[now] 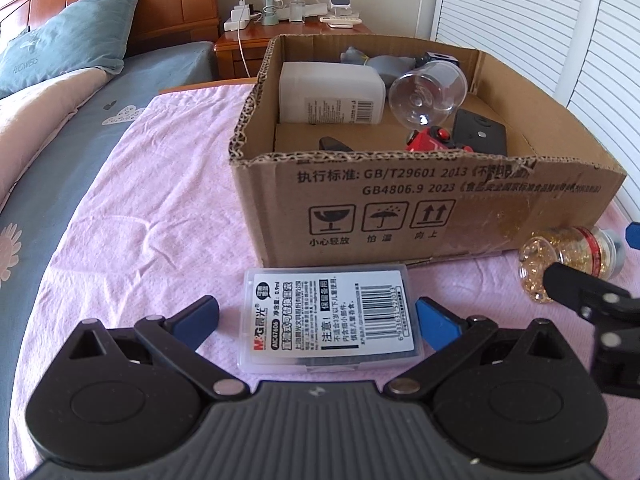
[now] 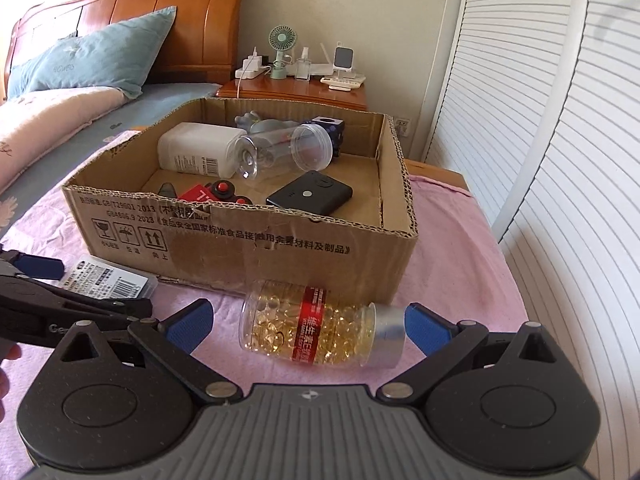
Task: Organize rigid objects
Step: 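Close left tool on battery card pack while right tool closes on capsule bottle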
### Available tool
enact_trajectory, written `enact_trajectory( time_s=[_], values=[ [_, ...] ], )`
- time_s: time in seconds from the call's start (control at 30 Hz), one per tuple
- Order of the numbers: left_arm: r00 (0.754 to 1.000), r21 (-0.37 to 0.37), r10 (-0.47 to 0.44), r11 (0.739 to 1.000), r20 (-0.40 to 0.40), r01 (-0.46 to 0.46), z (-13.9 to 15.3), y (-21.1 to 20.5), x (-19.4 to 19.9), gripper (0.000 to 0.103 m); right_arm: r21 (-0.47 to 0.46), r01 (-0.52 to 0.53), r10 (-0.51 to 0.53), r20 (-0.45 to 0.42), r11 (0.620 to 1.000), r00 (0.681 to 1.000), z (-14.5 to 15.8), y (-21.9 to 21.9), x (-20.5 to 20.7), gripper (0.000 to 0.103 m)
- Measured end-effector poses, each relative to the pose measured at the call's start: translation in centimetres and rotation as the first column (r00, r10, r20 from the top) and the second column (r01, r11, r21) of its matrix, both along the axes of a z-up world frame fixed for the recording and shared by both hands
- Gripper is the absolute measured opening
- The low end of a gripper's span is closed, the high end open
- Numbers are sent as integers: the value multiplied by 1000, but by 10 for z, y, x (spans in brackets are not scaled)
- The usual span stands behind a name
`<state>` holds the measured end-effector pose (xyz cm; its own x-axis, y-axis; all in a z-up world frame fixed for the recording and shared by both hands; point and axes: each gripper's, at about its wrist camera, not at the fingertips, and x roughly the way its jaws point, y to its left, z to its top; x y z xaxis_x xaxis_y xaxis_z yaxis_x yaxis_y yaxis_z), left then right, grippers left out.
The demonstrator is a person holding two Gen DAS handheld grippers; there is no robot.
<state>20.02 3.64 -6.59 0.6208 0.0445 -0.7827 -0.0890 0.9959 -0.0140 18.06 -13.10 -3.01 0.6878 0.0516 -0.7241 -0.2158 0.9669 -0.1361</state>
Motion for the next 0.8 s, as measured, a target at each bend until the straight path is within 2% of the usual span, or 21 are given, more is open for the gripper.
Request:
enact_trajectory(
  time_s=[0.1, 0.2, 0.47, 0.6, 0.8],
  values=[
    [1000, 1, -3, 1000, 7, 3, 0, 1, -2, 103, -16, 42, -42, -3, 999, 999, -6, -3, 4, 103],
    [1000, 1, -5, 1000, 9, 5, 0, 1, -2, 103, 10, 58, -57, -39, 998, 998, -12, -15, 6, 103],
    [1000, 3, 21, 1000, 21, -21, -1, -1, -3, 103, 22, 23, -20, -112, 1000, 993, -30, -26, 9, 103],
    [999, 4, 25, 1000, 26, -25, -2, -1, -3, 103, 73, 32, -23, -125, 997, 992, -33, -33, 10, 103],
    [998, 7, 49, 999, 39, -49, -2, -3, -3, 103, 76, 9, -1, -101, 997, 995, -35, -35, 7, 103]
  ],
)
